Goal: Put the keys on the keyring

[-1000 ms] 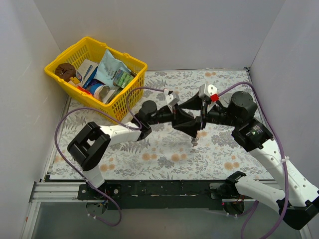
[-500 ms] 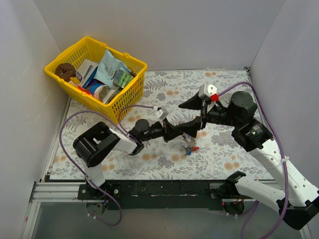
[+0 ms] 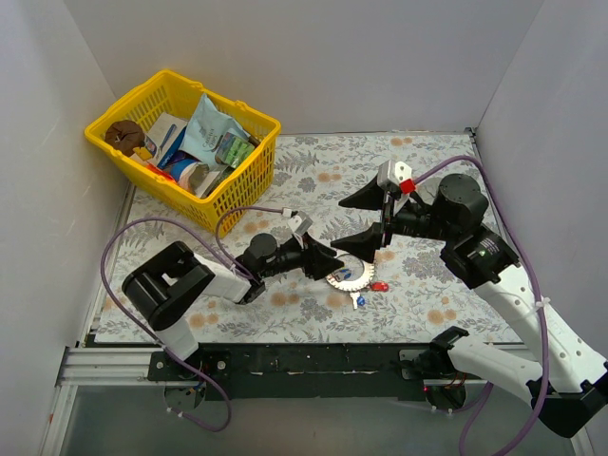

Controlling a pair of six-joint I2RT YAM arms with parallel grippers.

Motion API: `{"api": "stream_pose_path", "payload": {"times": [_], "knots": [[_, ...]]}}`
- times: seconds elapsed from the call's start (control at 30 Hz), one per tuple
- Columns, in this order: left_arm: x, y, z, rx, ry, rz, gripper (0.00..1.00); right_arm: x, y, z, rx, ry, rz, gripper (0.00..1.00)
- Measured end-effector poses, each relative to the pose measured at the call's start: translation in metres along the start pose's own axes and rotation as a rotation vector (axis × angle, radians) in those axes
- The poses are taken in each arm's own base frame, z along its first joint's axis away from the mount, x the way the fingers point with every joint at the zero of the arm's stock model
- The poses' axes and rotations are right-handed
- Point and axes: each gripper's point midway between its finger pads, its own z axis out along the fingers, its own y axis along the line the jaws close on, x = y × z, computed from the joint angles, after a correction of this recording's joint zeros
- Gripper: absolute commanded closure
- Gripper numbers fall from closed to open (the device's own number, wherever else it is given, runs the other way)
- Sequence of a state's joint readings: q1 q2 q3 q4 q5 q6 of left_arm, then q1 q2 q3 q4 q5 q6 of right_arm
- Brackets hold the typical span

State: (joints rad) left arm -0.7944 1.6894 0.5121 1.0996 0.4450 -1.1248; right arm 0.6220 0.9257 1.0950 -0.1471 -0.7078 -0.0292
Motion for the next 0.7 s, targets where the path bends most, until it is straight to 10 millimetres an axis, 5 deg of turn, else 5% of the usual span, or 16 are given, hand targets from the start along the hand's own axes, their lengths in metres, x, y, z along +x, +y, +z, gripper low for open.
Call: {"api": "stream_pose_path", "payload": {"times": [0.17,0.27,0.7], "knots": [[-0.011,-0.007,-0.003,0.011,-0.016,0.023,0.11,0.004,0.000,0.002,-0.010,0.008,0.010,0.02],[-0.019,-0.011,-0.005,0.012,-0.027,0.047,0.02,0.006,-0.001,0.003,-0.012,0.012,0.016,0.02],[-0.068,-0.014,-0.021,-0.016,-0.129,0.121,0.02,0.014,-0.006,0.010,-0.018,0.025,0.036,0.02]]}}
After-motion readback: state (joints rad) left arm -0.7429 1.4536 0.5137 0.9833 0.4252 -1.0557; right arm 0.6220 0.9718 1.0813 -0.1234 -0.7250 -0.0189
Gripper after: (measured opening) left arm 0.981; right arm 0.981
